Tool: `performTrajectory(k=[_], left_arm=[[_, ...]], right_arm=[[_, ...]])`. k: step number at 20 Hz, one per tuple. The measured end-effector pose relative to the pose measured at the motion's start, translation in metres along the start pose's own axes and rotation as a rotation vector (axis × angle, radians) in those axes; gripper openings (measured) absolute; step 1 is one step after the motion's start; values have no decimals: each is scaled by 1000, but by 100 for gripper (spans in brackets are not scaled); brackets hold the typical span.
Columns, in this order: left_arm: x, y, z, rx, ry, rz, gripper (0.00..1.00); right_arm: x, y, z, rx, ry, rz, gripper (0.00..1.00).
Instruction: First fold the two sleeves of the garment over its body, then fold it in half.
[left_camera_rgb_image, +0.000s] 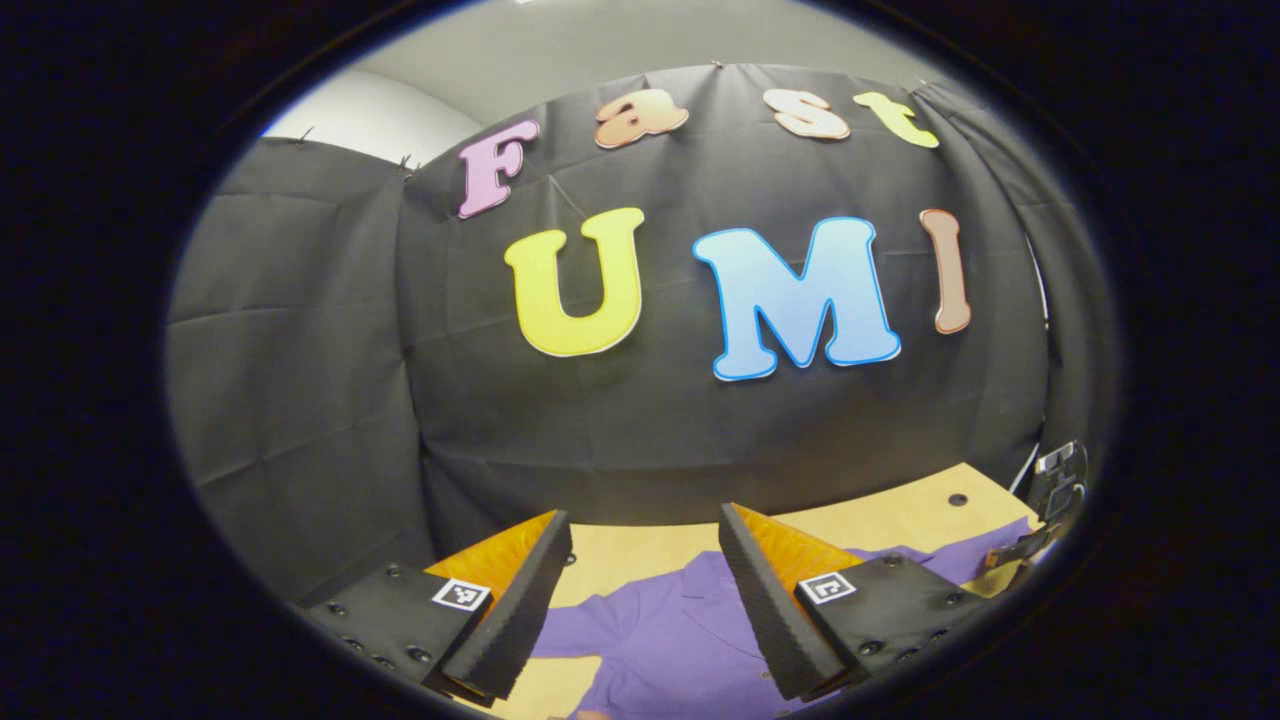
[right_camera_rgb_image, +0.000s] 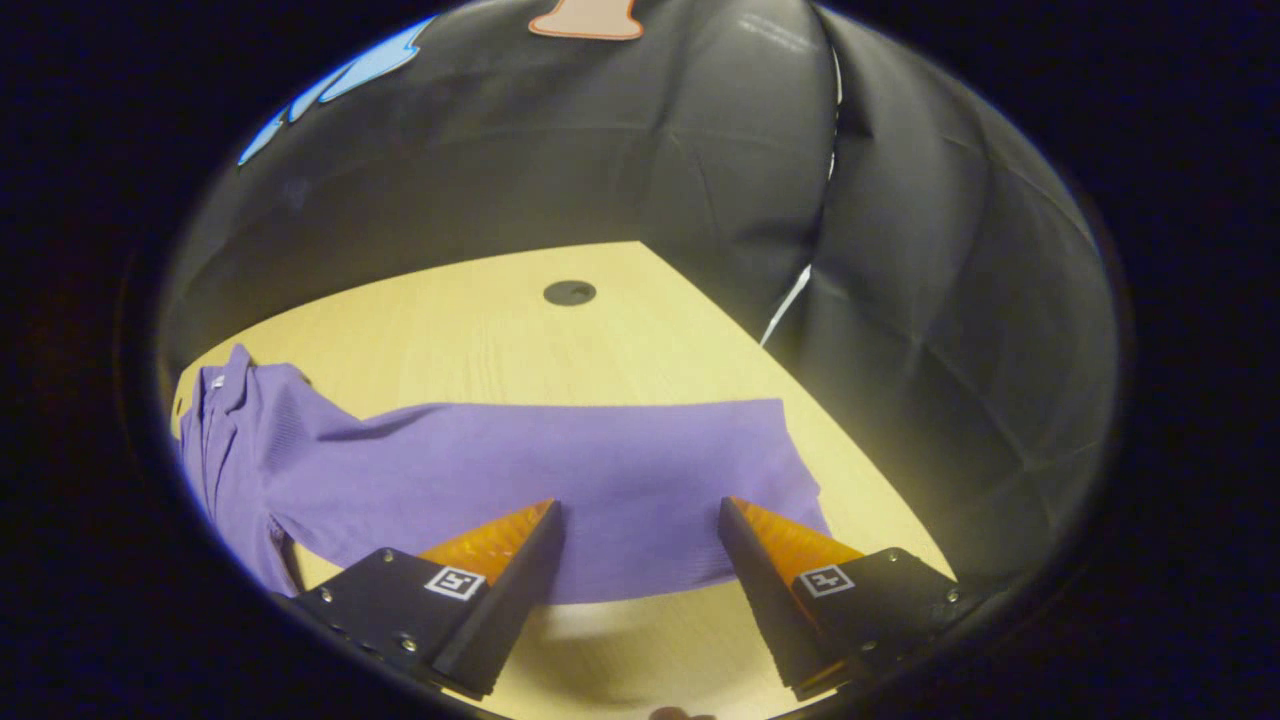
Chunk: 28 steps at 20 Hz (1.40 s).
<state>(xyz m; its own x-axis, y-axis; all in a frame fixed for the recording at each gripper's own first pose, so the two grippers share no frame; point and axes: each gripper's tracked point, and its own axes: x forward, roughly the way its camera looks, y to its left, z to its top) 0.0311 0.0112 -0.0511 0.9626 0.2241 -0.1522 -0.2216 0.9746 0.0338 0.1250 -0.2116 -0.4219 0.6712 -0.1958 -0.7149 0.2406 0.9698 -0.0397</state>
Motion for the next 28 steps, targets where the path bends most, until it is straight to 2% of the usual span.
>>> performTrajectory(k=[3,8,9,10,11,12,13,15,17,21,22,23,28], left_arm=[[1,-2,-3,-3,4,3,99],[3,-7,-4,-1,2,1,99],[2,-7,-3,2,0,0,99],[1,-7,-2,6,-3,2,99],[1,-6,-1,9,-5,3,99],[1,-6,-1,11,-7,4,99],[1,-6,0,12,-7,4,99],[2,-6,-2,9,-5,1,99],[2,-7,-2,0,-3,-6,99],[2,-3,-6,-17,-2,-16,99],[3,-2,-7,-20,-2,-18,97],[3,-1,-7,-21,-1,-19,99],[7,12,-16,-38,4,-33,99]], right_arm=[[-1,-1,0,49,26,31,98],[4,7,-2,35,6,66,95],[5,10,-2,31,-3,79,88],[7,15,-2,25,-13,91,88],[8,19,-1,21,-21,103,73],[3,22,-1,24,-20,106,68],[4,29,1,38,-13,112,48],[2,35,-2,74,12,95,18],[6,36,-1,88,49,70,5],[1,39,3,96,89,61,5],[-1,40,7,95,81,63,5],[-6,43,13,89,65,65,5],[-50,111,43,26,-35,170,5]])
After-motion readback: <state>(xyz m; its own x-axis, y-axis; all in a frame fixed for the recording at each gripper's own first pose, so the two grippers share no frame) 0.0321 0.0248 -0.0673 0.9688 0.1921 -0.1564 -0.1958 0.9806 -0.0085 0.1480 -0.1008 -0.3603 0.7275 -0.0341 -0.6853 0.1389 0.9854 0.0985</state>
